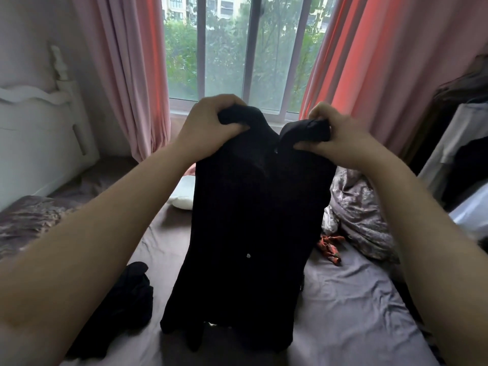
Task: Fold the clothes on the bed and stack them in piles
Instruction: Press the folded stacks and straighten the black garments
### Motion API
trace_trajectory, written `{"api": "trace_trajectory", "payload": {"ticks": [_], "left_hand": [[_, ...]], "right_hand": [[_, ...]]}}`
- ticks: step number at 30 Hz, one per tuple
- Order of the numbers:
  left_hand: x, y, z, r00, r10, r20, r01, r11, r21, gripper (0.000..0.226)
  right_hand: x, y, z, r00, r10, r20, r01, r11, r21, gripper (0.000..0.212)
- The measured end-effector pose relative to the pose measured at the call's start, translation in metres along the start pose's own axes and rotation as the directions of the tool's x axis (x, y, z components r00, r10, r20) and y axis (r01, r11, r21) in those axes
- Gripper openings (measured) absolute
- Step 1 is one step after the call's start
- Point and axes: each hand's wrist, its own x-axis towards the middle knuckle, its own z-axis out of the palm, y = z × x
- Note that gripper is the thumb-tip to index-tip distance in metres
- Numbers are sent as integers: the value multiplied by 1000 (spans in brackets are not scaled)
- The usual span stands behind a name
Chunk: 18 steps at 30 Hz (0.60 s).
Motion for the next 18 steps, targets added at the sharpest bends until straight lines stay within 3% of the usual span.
{"api": "trace_trajectory", "payload": {"ticks": [12, 15, 18], "left_hand": [[-22, -16, -9, 996, -47, 74, 39, 994, 101, 21], [-25, -22, -16, 966, -89, 242, 52, 986, 157, 31], [-32, -32, -2, 868, -138, 476, -12, 954, 299, 44]], "right_hand": [[-15, 6, 22, 972, 224, 68, -233, 941, 246, 51], [-18, 18, 25, 912, 323, 251, -366, 919, 148, 67], [-23, 24, 48, 830, 384, 405, -396, 916, -56, 89]]}}
